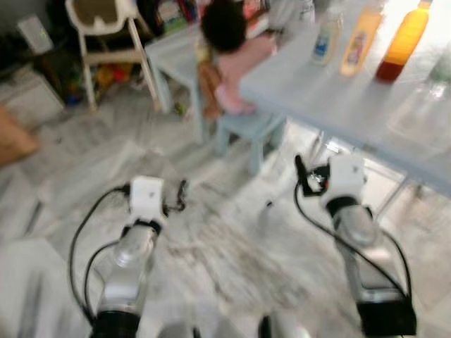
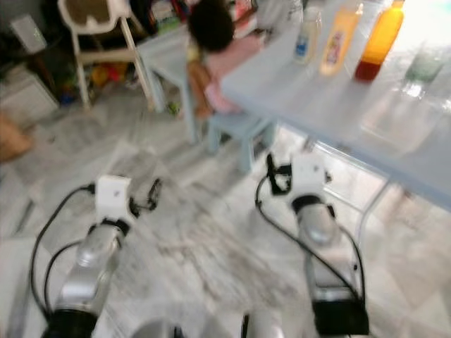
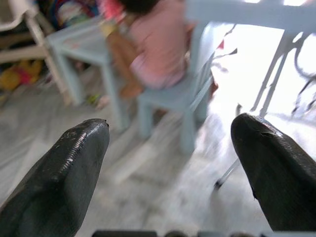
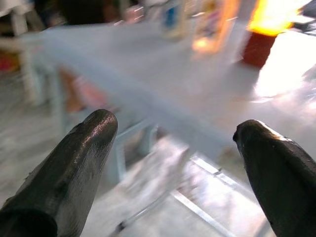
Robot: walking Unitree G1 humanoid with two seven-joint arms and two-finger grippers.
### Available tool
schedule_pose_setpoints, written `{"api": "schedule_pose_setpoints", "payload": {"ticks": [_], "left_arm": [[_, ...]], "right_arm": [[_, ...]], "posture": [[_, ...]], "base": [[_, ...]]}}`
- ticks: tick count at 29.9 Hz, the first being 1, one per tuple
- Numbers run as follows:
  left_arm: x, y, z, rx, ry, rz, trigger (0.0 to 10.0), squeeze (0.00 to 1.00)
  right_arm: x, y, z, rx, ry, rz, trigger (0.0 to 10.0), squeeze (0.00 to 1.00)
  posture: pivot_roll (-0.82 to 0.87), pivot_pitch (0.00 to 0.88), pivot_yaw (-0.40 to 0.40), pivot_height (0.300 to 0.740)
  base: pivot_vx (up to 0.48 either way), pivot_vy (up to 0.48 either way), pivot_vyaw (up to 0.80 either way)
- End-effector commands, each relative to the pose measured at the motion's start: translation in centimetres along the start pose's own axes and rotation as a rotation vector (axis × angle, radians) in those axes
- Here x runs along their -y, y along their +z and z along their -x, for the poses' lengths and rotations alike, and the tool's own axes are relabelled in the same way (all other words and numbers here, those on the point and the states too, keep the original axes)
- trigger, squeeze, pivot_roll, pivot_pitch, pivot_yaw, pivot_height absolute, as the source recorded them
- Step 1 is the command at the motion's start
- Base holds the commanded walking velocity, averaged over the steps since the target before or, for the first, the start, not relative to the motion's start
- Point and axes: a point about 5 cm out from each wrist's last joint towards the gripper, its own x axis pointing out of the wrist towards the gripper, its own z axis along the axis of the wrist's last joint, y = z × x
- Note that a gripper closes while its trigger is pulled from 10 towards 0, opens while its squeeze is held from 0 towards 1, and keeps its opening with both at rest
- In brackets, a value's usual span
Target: Restocking fridge
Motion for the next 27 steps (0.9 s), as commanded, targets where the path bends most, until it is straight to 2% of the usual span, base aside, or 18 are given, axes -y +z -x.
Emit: {"api": "schedule_pose_setpoints", "payload": {"ticks": [1,2,7,11,13,16,21,23,27], "left_arm": [[-1.2,-0.1,0.4,0.0,0.047,-0.022,10.0,0.0],[-1.5,0.1,0.4,0.009,0.069,-0.003,10.0,0.0],[-2.1,0.4,0.1,0.018,0.102,0.013,10.0,0.0],[-1.7,0.6,-0.1,0.03,0.075,0.007,10.0,0.0],[-1.4,0.7,-0.3,0.035,0.055,0.004,10.0,0.0],[-1.4,0.9,-0.4,0.044,0.063,0.013,10.0,0.0],[-1.5,1.0,-0.5,0.049,0.092,0.039,10.0,0.0],[-1.0,1.0,-0.4,0.061,0.057,0.016,10.0,0.0],[-1.2,1.2,-0.2,0.077,0.065,0.006,10.0,0.0]], "right_arm": [[-0.6,0.2,0.1,0.014,-0.01,-0.018,10.0,0.0],[-0.2,-0.1,0.4,0.01,-0.08,-0.055,10.0,0.0],[-0.6,-1.2,2.1,-0.003,-0.156,-0.133,10.0,0.0],[-1.1,-1.8,2.7,-0.01,-0.129,-0.118,10.0,0.0],[-0.5,-1.9,2.9,0.002,-0.115,-0.061,10.0,0.0],[-0.3,-2.1,3.0,-0.006,-0.127,-0.069,10.0,0.0],[-0.4,-2.2,3.3,-0.013,-0.131,-0.088,10.0,0.0],[-0.6,-2.3,3.3,-0.012,-0.12,-0.087,10.0,0.0],[0.0,-1.6,3.4,0.044,-0.138,-0.068,10.0,0.0]], "posture": [[0.03,0.059,0.045,0.74],[0.03,0.055,0.039,0.74],[0.01,0.064,0.055,0.74],[-0.01,0.074,0.068,0.74],[-0.01,0.075,0.064,0.74],[-0.01,0.076,0.061,0.74],[-0.01,0.083,0.059,0.74],[0.0,0.085,0.052,0.74],[0.01,0.079,0.053,0.74]], "base": [[0.356,0.0,-0.8],[0.368,0.0,-0.8],[0.248,0.314,-0.8],[0.0,0.0,0.0],[0.0,0.0,0.0],[0.0,0.0,0.0],[0.0,0.153,-0.8],[0.0,0.467,-0.8],[0.0,0.453,-0.8]]}}
